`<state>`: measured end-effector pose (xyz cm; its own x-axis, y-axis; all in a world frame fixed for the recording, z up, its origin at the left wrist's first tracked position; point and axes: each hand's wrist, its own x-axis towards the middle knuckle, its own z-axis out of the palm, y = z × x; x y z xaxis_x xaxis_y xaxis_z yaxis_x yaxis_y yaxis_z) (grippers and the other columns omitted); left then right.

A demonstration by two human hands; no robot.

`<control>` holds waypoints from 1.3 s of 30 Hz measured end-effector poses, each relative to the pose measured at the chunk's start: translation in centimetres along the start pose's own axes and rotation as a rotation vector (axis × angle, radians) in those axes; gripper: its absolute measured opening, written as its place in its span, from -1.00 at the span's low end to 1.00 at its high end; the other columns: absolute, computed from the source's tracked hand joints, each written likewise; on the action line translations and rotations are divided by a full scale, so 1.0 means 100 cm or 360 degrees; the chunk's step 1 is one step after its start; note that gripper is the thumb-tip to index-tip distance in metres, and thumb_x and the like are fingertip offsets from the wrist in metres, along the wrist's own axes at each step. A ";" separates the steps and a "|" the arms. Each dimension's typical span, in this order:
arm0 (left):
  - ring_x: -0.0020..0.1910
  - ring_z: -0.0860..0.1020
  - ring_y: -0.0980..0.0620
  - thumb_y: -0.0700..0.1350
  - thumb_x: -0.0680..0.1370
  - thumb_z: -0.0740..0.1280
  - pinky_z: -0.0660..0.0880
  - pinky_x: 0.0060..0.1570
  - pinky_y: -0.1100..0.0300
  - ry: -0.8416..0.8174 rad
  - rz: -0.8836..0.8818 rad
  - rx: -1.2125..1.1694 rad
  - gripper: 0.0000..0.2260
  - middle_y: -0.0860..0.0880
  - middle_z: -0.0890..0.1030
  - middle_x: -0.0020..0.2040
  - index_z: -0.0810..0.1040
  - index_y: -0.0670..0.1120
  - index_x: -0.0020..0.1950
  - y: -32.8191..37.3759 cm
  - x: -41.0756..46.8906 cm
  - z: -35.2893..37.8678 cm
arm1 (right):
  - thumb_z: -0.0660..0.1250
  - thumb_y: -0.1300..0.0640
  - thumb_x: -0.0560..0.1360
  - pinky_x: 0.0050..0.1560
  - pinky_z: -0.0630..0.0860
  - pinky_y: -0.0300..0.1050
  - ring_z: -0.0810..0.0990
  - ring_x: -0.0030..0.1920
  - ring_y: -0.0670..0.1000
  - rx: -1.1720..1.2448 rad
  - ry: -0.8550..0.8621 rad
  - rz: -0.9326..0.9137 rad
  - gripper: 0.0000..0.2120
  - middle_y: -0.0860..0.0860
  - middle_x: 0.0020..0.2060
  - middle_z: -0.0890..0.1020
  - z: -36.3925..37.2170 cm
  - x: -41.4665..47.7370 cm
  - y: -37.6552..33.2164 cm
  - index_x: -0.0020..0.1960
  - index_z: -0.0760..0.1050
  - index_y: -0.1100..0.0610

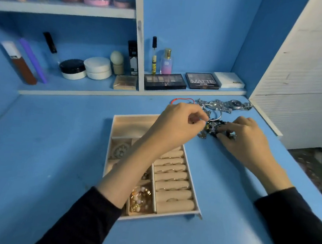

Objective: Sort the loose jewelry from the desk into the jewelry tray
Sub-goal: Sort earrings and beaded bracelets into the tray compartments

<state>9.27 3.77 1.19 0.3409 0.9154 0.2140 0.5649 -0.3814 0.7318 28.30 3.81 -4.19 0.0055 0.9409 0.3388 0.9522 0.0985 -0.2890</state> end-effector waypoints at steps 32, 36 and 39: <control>-0.08 0.57 0.04 -0.08 0.47 0.38 0.44 -0.16 0.20 -0.0160 -0.0087 0.0420 -0.92 0.02 0.66 -0.11 0.62 -0.02 -0.06 -0.006 0.045 0.048 | 0.18 0.23 0.57 -0.32 0.50 -0.23 0.58 -0.33 0.03 0.1968 0.0599 0.0319 -0.87 0.06 -0.27 0.57 -0.010 0.004 -0.004 -0.14 0.40 0.10; 0.01 0.54 -0.04 -0.02 0.47 0.38 0.39 -0.18 0.17 -0.0163 -0.0055 0.0617 -0.87 -0.03 0.65 -0.05 0.62 -0.04 -0.05 -0.007 0.052 0.059 | 0.20 0.15 0.51 -0.28 0.52 -0.16 0.58 -0.29 0.12 0.1969 0.0647 0.0289 -0.94 0.06 -0.29 0.58 -0.006 0.004 -0.004 -0.13 0.41 0.08; 0.07 0.50 -0.08 0.01 0.44 0.40 0.31 -0.19 0.16 -0.0167 -0.0036 0.0738 -0.81 -0.06 0.62 -0.02 0.60 -0.05 -0.02 -0.006 0.055 0.065 | 0.20 0.16 0.52 -0.27 0.52 -0.15 0.58 -0.29 0.10 0.1967 0.0635 0.0284 -0.93 -0.05 -0.34 0.59 -0.005 0.003 -0.004 -0.14 0.41 0.07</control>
<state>15.73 8.14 -2.28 0.3849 0.9155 0.1174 0.8409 -0.4002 0.3644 28.06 3.91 -3.56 0.3940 0.8325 0.3894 0.0234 0.4145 -0.9098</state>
